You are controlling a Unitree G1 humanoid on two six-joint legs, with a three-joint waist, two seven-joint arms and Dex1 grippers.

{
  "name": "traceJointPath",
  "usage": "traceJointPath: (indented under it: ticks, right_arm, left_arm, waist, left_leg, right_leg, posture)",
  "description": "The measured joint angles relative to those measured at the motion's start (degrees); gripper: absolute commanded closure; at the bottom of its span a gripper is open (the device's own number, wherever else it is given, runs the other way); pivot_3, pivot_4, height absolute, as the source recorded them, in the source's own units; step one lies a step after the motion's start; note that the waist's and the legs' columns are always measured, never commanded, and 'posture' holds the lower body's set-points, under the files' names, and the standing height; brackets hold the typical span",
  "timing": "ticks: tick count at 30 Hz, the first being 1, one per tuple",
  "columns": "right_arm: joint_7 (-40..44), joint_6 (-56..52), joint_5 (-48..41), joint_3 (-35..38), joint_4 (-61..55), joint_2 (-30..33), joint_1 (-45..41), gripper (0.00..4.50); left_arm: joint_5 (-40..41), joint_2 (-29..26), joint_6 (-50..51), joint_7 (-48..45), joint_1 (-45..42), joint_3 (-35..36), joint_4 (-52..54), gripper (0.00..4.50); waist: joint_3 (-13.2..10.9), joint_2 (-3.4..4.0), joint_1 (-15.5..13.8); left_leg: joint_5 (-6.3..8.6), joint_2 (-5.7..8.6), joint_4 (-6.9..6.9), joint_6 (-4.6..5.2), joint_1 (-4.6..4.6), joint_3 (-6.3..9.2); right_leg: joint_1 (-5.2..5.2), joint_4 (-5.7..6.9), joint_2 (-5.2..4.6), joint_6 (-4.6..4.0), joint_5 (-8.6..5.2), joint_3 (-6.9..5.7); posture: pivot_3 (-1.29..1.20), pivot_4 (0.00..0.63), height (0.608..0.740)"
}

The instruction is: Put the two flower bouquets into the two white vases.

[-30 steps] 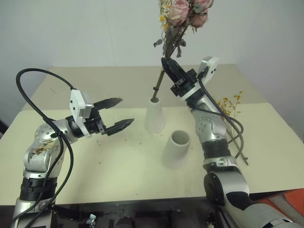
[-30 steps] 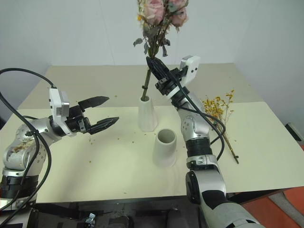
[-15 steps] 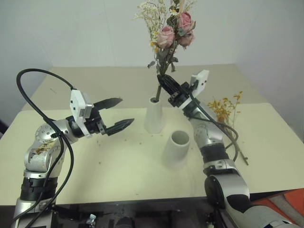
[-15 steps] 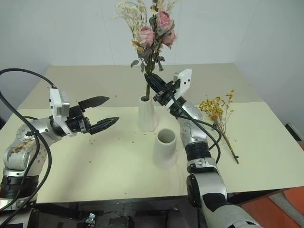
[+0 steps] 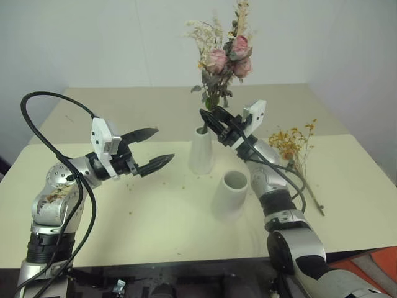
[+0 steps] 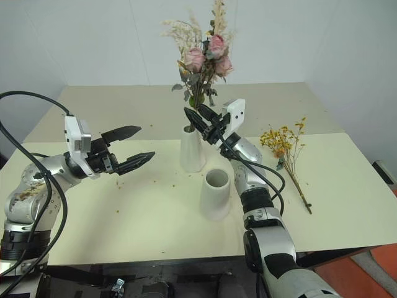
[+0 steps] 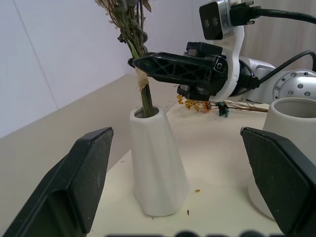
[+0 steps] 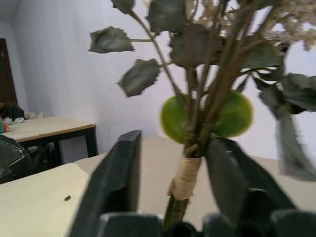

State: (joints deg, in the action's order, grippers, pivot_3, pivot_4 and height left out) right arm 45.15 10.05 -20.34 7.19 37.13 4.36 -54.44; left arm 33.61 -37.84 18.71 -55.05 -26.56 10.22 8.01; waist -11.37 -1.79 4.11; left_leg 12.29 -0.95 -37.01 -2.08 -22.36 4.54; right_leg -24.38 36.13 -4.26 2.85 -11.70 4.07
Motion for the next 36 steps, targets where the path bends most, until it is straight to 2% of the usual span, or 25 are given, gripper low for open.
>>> traceJointPath:
  ticks: [4, 13, 24, 30, 36]
  right_arm:
    - [1.3, 0.0, -0.1, 0.0, 0.0, 0.6, 0.0, 0.01]
    - [6.1, -0.7, -1.2, -0.1, -0.6, 2.4, 1.3, 0.01]
    - [7.5, -1.3, -1.3, 0.2, -0.8, 5.9, 1.3, 0.01]
    - [8.0, -3.0, -2.6, 2.0, -6.4, 12.0, 4.0, 0.01]
    - [5.7, -9.0, -3.3, 3.7, -14.7, 20.3, 9.4, 0.01]
  left_arm:
    - [-0.2, 0.2, -0.6, 0.0, 0.0, 0.0, 0.0, 0.00]
    - [-0.8, 0.9, -1.8, -0.2, -0.1, 0.0, -2.1, 0.00]
    - [-1.9, 1.2, -2.4, -0.3, -0.5, -0.1, -2.4, 0.00]
    - [-1.9, 1.3, -2.3, -0.7, -0.7, -0.1, -2.4, 0.00]
    - [-1.9, 1.1, -1.6, -1.8, -1.8, -0.3, -2.2, 0.00]
  waist:
    - [0.0, 0.00, 0.0]
    - [0.0, 0.00, 0.0]
    - [0.0, 0.00, -0.1]
    - [0.0, 0.00, -0.3]
    - [0.0, 0.00, -0.3]
  left_leg:
    - [0.00, 0.01, 0.00, 0.00, -0.01, 0.00]
    - [0.00, 0.00, 0.00, 0.00, 0.01, 0.00]
    - [0.00, 0.01, 0.00, -0.01, 0.00, 0.00]
    - [0.00, 0.03, 0.00, -0.01, -0.02, -0.01]
    - [0.00, 0.05, 0.00, -0.01, -0.03, -0.01]
  right_leg:
    - [0.00, -0.01, 0.00, 0.00, 0.00, 0.00]
    - [0.01, 0.00, 0.00, 0.00, 0.00, 0.00]
    - [0.02, -0.01, -0.02, 0.00, 0.00, 0.00]
    - [0.04, -0.06, -0.05, 0.01, -0.01, -0.01]
    - [0.04, -0.05, -0.06, 0.02, -0.01, 0.00]
  posture:
    - [0.00, 0.150, 0.740]
    - [0.00, 0.150, 0.740]
    - [0.00, 0.150, 0.740]
    - [0.00, 0.150, 0.740]
    - [0.00, 0.150, 0.740]
